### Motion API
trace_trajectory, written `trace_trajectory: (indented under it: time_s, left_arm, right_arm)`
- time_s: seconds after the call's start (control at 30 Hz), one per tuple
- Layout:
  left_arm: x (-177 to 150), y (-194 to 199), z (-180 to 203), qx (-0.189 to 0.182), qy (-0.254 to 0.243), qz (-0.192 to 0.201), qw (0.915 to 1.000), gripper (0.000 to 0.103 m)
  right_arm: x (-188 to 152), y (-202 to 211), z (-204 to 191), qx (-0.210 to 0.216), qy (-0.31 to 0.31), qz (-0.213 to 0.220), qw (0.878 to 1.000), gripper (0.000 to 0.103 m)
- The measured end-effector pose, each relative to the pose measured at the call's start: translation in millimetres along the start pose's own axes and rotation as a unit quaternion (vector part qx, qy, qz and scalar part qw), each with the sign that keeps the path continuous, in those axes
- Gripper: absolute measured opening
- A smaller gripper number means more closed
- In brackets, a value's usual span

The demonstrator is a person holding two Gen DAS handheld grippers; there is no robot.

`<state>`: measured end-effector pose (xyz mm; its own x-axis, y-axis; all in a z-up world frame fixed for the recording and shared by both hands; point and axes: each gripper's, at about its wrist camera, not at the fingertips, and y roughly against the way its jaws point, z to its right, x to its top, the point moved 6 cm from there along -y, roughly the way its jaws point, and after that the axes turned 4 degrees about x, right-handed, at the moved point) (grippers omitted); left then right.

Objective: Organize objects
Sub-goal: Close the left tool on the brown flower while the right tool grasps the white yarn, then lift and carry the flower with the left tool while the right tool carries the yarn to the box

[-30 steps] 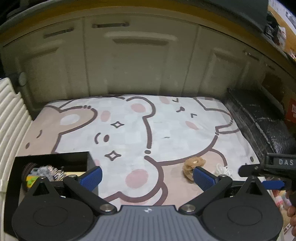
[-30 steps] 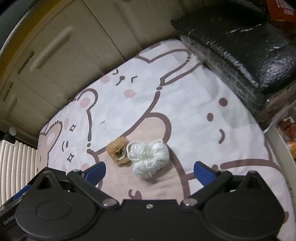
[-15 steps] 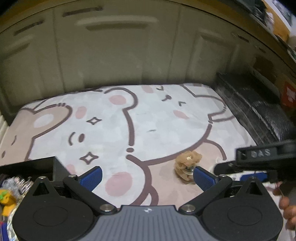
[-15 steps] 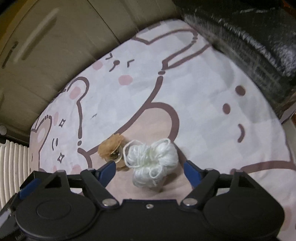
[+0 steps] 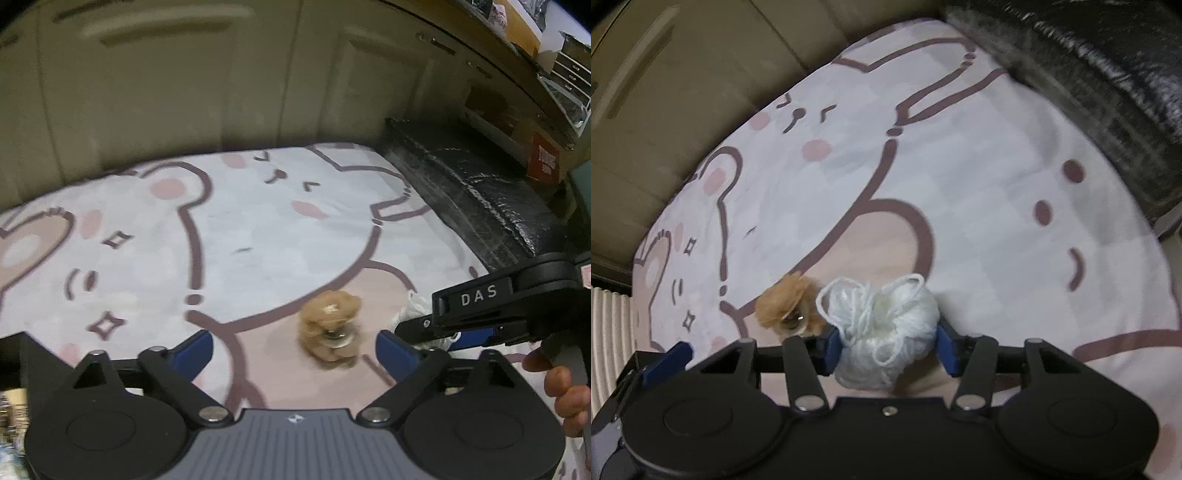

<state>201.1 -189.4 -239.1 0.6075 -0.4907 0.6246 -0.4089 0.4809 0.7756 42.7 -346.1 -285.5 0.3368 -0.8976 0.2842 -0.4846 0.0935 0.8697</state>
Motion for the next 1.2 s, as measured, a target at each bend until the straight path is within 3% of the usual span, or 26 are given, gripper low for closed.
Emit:
trace_trajectory:
  time_s: [0.5, 0.67, 0.9, 1.2]
  left_arm:
    - [0, -47, 12, -0.024, 0.037, -0.026, 0.9987, 0.066]
    - [1, -49, 13, -0.024, 0.032, -0.023, 0.9989, 0.037]
    - [3, -37, 9, -0.020, 0.026, -0.016, 0.9993, 0.034]
    - [16, 9, -11, 0.011, 0.041, 0.023, 0.9988, 0.034]
  right_arm:
    - [6, 15, 17, -0.007, 0.015, 0.009, 1.000, 0.051]
    - [6, 18, 16, -0.009, 0.024, 0.009, 1.000, 0.051]
    - [7, 25, 13, -0.010, 0.035, 0.017, 0.999, 0.051]
    - [9, 60, -16, 0.013, 0.079, 0.066, 0.995, 0.051]
